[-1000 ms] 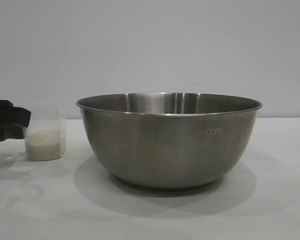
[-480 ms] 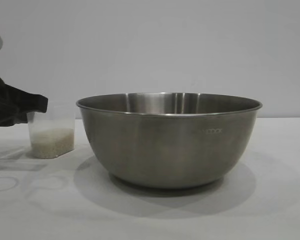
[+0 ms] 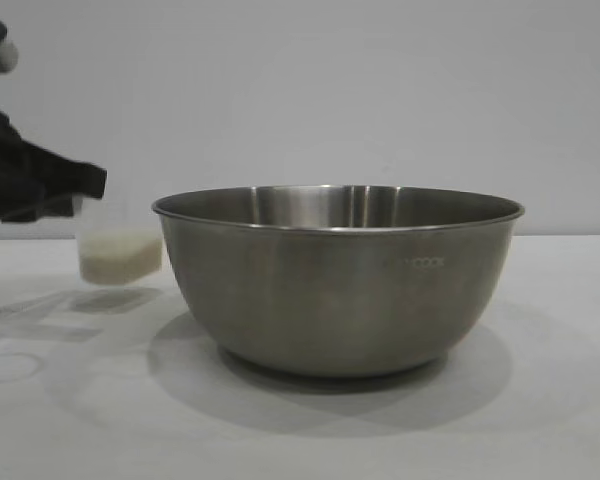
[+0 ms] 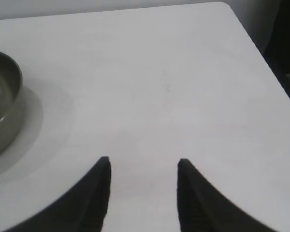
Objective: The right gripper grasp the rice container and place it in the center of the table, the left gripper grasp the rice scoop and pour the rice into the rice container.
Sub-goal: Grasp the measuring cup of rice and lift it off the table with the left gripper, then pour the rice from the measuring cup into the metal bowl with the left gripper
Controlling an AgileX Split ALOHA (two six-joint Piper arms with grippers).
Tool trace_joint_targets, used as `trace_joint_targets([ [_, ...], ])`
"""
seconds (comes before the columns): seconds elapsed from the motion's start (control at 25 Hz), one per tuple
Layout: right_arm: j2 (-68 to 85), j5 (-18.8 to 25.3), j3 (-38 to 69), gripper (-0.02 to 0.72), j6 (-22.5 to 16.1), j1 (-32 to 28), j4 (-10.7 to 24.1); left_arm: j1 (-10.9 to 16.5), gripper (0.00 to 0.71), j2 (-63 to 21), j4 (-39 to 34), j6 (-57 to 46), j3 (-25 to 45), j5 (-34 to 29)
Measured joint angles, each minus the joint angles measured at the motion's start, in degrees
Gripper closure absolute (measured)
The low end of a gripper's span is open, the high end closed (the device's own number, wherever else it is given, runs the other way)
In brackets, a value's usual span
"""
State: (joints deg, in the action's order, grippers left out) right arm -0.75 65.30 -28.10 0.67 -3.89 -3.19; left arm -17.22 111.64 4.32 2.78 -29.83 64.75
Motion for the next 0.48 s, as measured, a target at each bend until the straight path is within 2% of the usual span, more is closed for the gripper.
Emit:
trace_joint_targets([
  [0.24, 0.0, 0.0, 0.0, 0.379, 0.0, 0.0, 0.0, 0.0, 0.710, -7.2, -8.7, 8.9, -1.6, 0.0],
  [0.48, 0.0, 0.0, 0.0, 0.379, 0.0, 0.0, 0.0, 0.0, 0.710, -9.1, -20.8, 19.1, -5.9, 0.0],
])
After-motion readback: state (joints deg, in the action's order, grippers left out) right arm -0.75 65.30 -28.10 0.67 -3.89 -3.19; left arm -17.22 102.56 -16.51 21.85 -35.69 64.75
